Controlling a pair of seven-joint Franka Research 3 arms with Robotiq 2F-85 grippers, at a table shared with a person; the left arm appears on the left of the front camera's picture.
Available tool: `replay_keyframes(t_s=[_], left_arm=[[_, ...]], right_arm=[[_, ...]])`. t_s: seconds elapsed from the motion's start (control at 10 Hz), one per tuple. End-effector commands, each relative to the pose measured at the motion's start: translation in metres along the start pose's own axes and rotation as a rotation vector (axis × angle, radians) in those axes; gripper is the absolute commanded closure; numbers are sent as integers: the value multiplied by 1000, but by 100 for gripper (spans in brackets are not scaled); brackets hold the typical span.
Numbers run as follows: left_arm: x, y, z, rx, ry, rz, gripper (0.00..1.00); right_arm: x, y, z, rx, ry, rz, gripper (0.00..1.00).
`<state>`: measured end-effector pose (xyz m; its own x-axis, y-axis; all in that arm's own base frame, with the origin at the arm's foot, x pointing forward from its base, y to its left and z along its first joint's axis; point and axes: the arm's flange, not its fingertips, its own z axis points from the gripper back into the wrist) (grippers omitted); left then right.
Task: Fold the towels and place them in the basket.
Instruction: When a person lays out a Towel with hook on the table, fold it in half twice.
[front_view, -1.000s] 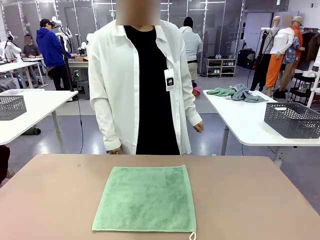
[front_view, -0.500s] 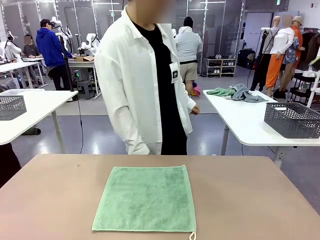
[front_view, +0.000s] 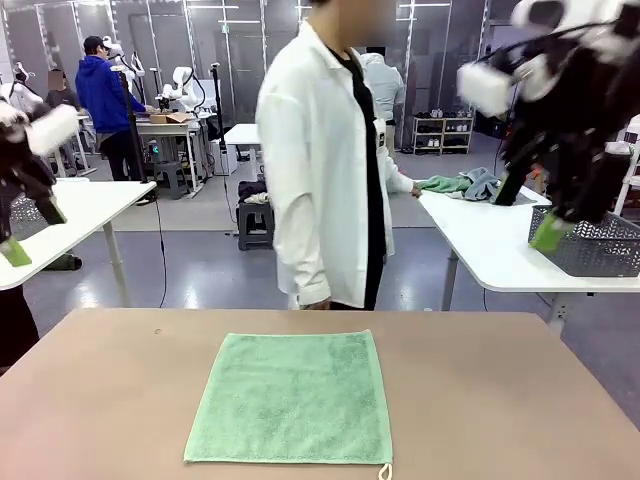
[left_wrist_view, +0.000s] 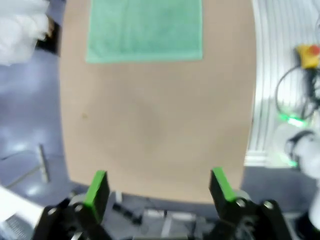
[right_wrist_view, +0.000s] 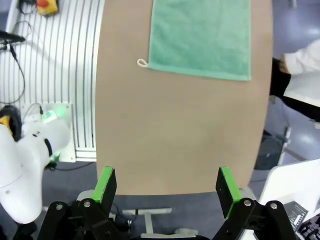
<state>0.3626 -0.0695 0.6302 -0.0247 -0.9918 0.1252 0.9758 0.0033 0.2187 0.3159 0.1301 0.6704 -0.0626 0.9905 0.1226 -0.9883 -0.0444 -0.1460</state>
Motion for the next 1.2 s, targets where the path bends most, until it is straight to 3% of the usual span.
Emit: replay_keyframes(t_s=[0.0, 0.3, 0.4, 0.8, 1.1], left_arm=[[1, -2, -26, 37, 146, 22, 0], [2, -11, -38, 49, 187, 64, 0], [-1, -2, -43, 22, 169, 17, 0], [0, -4, -46, 19, 158, 23, 0], [37, -23, -83, 60, 134, 56, 0]], right_arm=[[4, -3, -26, 6, 82, -47, 0], [7, 0, -38, -6, 100, -67, 0], [8, -7, -43, 27, 97, -44, 0], [9, -6, -44, 28, 88, -42, 0], [32, 8, -88, -12, 11, -74, 0]])
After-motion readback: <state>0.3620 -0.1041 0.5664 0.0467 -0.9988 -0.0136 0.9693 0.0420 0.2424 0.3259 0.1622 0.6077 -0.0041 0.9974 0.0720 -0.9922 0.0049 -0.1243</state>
